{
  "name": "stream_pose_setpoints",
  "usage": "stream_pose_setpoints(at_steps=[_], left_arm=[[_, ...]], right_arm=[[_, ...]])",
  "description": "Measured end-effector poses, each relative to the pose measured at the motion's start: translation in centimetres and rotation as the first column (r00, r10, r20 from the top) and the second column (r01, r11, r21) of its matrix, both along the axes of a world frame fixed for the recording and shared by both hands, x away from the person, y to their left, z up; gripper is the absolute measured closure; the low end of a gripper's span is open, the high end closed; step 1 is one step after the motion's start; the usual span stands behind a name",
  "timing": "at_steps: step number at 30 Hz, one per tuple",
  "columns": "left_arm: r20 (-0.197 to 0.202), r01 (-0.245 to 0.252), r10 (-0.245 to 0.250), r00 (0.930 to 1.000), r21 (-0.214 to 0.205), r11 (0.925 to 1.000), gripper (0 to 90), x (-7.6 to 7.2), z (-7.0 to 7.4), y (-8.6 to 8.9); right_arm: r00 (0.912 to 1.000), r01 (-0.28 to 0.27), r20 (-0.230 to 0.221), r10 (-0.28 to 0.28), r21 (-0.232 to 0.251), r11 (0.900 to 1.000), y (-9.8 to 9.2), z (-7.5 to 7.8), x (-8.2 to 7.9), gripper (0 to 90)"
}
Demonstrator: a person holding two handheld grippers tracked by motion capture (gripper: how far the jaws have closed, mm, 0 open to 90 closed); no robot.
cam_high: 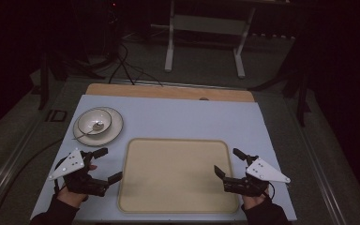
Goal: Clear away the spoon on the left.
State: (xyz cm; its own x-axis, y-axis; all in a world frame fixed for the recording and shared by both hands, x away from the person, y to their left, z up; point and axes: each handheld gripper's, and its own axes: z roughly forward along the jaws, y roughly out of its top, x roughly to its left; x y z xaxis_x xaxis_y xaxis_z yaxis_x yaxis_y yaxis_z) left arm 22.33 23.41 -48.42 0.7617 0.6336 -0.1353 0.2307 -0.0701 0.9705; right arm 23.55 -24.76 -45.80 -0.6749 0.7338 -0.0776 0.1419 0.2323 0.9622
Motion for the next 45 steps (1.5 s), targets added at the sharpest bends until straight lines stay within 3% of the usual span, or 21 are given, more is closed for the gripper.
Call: stream_pose_setpoints(at_steps=[3, 6, 8, 13, 14, 17, 23, 26, 31, 34, 37, 39, 41, 42, 44, 45], left_arm=[[-0.019, 0.011, -0.011, 0.9998, 0.007, 0.9999, 0.5, 0.0, 0.1, -0.2], [-0.034, 0.055, -0.053, 0.9980, 0.051, 0.9972, 0.5, -0.3, 0.5, -0.7], [-0.047, 0.093, -0.091, 0.9947, 0.041, 0.9948, 0.5, -0.5, 0.9, -0.9], [-0.026, 0.145, -0.144, 0.9892, 0.036, 0.9887, 0.5, -1.0, 2.4, -1.7], [-0.016, 0.171, -0.171, 0.9852, 0.058, 0.9835, 0.5, -1.3, 3.3, -2.2], [0.023, 0.189, -0.191, 0.9813, 0.091, 0.9778, 0.5, -1.6, 4.9, -2.7], [0.076, 0.191, -0.202, 0.9765, 0.126, 0.9734, 0.5, -1.1, 9.1, -2.9], [0.089, 0.170, -0.183, 0.9791, 0.129, 0.9769, 0.9, -0.5, 10.9, -2.5], [0.093, 0.106, -0.118, 0.9886, 0.128, 0.9861, 1.6, 1.1, 12.7, -1.4], [0.101, 0.026, -0.040, 0.9940, 0.138, 0.9902, 2.0, 2.0, 13.6, -0.5], [0.103, -0.062, 0.048, 0.9935, 0.138, 0.9885, 4.8, 2.7, 13.8, 0.8], [0.087, -0.122, 0.110, 0.9901, 0.140, 0.9827, 4.9, 3.1, 13.4, 1.8], [0.054, -0.190, 0.184, 0.9815, 0.157, 0.9692, 5.7, 3.4, 12.8, 2.7], [0.035, -0.202, 0.199, 0.9793, 0.149, 0.9679, 5.7, 3.5, 12.3, 3.3], [-0.002, -0.263, 0.267, 0.9638, 0.153, 0.9525, 5.7, 3.8, 11.3, 4.3], [-0.019, -0.282, 0.288, 0.9575, 0.145, 0.9482, 5.7, 3.8, 10.8, 4.8]], right_arm=[[1.0000, -0.002, -0.005, 0.002, -0.010, 1.0000, 0.1, 0.0, 0.0, 13.4], [0.9999, -0.016, 0.001, 0.016, -0.013, 0.9998, 0.3, 0.0, -0.2, 13.4], [0.9998, -0.018, 0.003, 0.018, -0.012, 0.9998, 0.4, 0.1, -0.3, 13.4], [0.9995, -0.030, 0.011, 0.030, -0.010, 0.9995, 0.6, 0.2, -0.5, 13.4], [0.9990, -0.039, 0.020, 0.039, -0.007, 0.9992, 0.7, 0.2, -0.7, 13.4], [0.9982, -0.052, 0.029, 0.052, 0.000, 0.9987, 0.8, 0.3, -0.9, 13.3], [0.9977, -0.057, 0.037, 0.057, -0.001, 0.9984, 0.9, 0.3, -0.9, 13.3], [0.9976, -0.059, 0.036, 0.059, 0.001, 0.9983, 1.0, 0.3, -0.9, 13.3], [0.9975, -0.061, 0.037, 0.061, 0.001, 0.9982, 1.1, 0.3, -0.9, 13.3], [0.9976, -0.058, 0.036, 0.058, 0.002, 0.9983, 1.1, 0.3, -0.9, 13.3], [0.9977, -0.059, 0.033, 0.059, 0.002, 0.9982, 1.1, 0.2, -0.9, 13.3], [0.9977, -0.060, 0.033, 0.059, 0.004, 0.9982, 1.1, 0.2, -0.9, 13.3], [0.9976, -0.059, 0.036, 0.059, 0.004, 0.9982, 1.0, 0.2, -0.9, 13.3], [0.9977, -0.059, 0.034, 0.058, 0.006, 0.9983, 1.0, 0.2, -0.9, 13.3], [0.9979, -0.056, 0.033, 0.055, 0.005, 0.9984, 1.0, 0.2, -0.9, 13.3], [0.9979, -0.055, 0.033, 0.055, 0.004, 0.9985, 1.1, 0.2, -0.9, 13.3]])
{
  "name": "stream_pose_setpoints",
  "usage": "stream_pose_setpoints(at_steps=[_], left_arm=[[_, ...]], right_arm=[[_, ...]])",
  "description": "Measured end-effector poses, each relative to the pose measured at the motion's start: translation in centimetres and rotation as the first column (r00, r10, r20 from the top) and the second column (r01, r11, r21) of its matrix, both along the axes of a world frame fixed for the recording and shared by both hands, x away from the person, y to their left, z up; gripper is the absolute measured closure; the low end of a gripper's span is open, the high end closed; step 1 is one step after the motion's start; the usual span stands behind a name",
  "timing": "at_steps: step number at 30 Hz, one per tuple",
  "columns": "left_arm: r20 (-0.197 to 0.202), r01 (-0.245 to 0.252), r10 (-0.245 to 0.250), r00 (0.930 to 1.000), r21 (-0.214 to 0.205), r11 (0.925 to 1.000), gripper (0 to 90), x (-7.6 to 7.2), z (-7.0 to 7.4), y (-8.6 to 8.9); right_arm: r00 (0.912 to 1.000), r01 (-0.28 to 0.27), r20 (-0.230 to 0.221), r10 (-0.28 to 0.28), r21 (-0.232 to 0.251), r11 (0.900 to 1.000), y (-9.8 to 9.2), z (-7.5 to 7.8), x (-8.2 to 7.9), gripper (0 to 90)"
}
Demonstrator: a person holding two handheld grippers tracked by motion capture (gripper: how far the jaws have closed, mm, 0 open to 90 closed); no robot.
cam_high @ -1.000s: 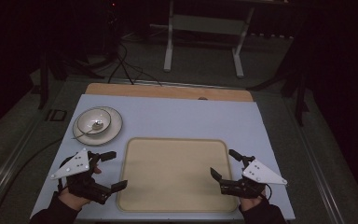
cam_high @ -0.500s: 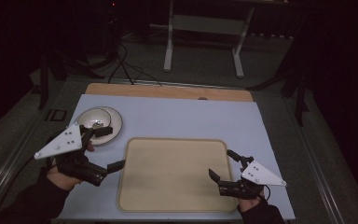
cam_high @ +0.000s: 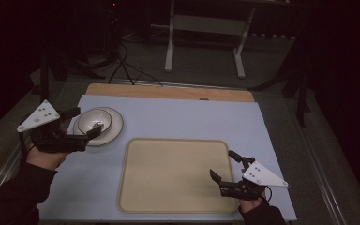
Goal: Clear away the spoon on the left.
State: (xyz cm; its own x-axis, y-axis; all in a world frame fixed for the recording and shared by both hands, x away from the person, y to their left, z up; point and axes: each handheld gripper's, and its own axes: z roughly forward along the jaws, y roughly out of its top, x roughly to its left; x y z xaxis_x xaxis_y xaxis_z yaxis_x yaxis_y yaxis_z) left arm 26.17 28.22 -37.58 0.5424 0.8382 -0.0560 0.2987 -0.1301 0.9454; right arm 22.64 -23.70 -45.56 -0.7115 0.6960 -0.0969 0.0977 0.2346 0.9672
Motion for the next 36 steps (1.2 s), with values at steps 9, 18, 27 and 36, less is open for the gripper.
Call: stream_pose_setpoints(at_steps=[9, 18, 27, 36], left_arm=[[-0.146, -0.218, 0.209, 0.9670, -0.047, 0.9749, 11.9, 0.3, -4.6, 3.2], [-0.272, -0.356, 0.328, 0.9047, -0.061, 0.9323, 23.7, 1.4, -8.1, 3.7], [-0.324, -0.439, 0.388, 0.8626, -0.097, 0.8933, 43.6, 2.1, -9.7, 3.9], [-0.374, -0.460, 0.375, 0.8481, -0.168, 0.8719, 62.2, 2.7, -10.8, 4.4]], right_arm=[[1.0000, -0.006, -0.005, 0.006, -0.009, 0.9999, 0.2, -0.1, 0.1, 13.3], [1.0000, -0.005, -0.002, 0.005, -0.014, 0.9999, 0.2, -0.1, 0.0, 13.4], [1.0000, -0.007, 0.000, 0.007, -0.020, 0.9998, 0.1, -0.1, 0.0, 13.4], [1.0000, -0.006, 0.002, 0.006, -0.027, 0.9996, 0.2, -0.2, 0.1, 13.4]])
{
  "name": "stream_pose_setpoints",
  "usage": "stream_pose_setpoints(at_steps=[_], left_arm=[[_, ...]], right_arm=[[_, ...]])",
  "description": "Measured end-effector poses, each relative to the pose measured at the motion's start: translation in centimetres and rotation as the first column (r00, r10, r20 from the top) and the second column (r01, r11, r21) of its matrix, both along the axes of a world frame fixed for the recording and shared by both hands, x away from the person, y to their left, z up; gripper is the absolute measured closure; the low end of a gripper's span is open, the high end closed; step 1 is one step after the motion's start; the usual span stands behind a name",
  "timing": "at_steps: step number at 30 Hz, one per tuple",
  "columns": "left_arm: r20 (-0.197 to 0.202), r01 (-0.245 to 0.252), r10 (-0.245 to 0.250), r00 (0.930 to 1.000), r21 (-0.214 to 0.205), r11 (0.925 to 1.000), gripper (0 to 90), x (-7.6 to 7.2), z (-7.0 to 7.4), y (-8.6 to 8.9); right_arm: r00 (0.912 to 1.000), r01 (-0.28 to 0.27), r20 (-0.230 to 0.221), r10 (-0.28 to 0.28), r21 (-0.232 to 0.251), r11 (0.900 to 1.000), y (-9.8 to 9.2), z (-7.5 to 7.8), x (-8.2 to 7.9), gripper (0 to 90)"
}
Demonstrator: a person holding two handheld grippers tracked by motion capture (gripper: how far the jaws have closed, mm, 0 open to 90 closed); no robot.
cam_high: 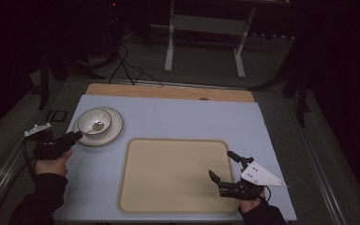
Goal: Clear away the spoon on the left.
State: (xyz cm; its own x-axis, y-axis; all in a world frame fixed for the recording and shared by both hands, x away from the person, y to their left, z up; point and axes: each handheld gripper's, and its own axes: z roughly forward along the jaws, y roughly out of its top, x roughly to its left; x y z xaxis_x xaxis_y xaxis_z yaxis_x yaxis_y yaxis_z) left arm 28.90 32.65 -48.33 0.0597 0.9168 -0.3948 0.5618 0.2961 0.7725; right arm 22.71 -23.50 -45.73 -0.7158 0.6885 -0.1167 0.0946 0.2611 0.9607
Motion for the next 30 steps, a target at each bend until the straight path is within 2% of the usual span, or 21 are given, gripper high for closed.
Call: stream_pose_setpoints(at_steps=[5, 8, 13, 24, 26, 30], left_arm=[[-0.010, -0.032, 0.032, 0.9994, -0.019, 0.9993, 69.0, 0.27, -0.33, 0.18], [-0.022, -0.047, 0.046, 0.9987, -0.038, 0.9982, 76.2, 0.43, -0.56, 0.24], [-0.032, -0.065, 0.063, 0.9975, -0.049, 0.9967, 81.8, 0.38, -0.83, 0.23], [-0.012, -0.098, 0.097, 0.9952, -0.079, 0.9921, 87.1, 0.18, -0.74, 0.38], [0.003, -0.104, 0.104, 0.9946, -0.079, 0.9915, 88.9, 0.10, -0.55, 0.46], [0.009, -0.073, 0.074, 0.9972, -0.053, 0.9959, 89.2, 0.18, -0.31, 0.42]], right_arm=[[1.0000, 0.000, -0.001, 0.000, 0.001, 1.0000, -0.02, -0.01, 0.01, 13.4], [1.0000, 0.000, 0.003, 0.000, 0.000, 1.0000, -0.04, 0.02, -0.03, 13.4], [1.0000, 0.000, 0.003, 0.000, 0.001, 1.0000, -0.07, 0.02, 0.00, 13.4], [1.0000, 0.001, 0.000, -0.001, 0.001, 1.0000, -0.08, 0.00, 0.01, 13.4], [1.0000, 0.001, 0.000, -0.001, 0.000, 1.0000, -0.08, 0.00, 0.01, 13.4], [1.0000, 0.001, 0.001, -0.001, 0.001, 1.0000, -0.10, -0.01, 0.03, 13.4]])
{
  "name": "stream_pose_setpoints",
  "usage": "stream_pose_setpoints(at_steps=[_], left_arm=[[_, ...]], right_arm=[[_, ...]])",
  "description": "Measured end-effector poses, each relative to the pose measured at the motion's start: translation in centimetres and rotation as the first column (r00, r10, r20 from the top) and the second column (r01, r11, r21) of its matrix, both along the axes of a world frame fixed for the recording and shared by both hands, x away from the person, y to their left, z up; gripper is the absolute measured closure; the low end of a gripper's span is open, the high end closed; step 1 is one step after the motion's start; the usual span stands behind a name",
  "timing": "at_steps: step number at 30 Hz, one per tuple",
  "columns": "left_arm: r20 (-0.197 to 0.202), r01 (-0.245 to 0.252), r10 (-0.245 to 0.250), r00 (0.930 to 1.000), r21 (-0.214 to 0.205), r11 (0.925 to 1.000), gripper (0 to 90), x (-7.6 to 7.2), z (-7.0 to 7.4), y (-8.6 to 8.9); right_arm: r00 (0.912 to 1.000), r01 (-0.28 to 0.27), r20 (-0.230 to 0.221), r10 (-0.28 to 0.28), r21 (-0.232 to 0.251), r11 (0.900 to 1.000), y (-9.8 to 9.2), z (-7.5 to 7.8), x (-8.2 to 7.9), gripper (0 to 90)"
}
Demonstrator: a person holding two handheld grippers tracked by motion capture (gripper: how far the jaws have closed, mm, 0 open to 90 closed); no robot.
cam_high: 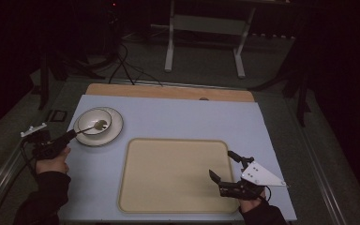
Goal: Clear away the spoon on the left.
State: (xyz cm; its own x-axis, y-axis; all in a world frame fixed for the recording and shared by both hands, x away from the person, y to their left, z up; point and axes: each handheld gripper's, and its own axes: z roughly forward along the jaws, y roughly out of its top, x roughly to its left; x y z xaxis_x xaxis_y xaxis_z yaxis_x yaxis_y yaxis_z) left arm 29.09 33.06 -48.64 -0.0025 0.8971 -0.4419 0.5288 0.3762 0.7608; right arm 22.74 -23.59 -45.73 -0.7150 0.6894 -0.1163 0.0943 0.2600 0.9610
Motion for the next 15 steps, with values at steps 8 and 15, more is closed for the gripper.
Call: stream_pose_setpoints(at_steps=[8, 15], left_arm=[[0.026, 0.032, -0.033, 0.9991, 0.031, 0.9990, 89.6, 0.0, 1.6, 0.4], [0.070, 0.046, -0.050, 0.9963, 0.060, 0.9971, 89.8, -0.9, 4.1, 1.4]], right_arm=[[1.0000, 0.001, 0.002, -0.001, 0.015, 0.9999, -0.2, 0.0, 0.1, 13.4], [1.0000, 0.001, -0.004, -0.001, 0.025, 0.9997, -0.3, 0.1, 0.1, 13.4]])
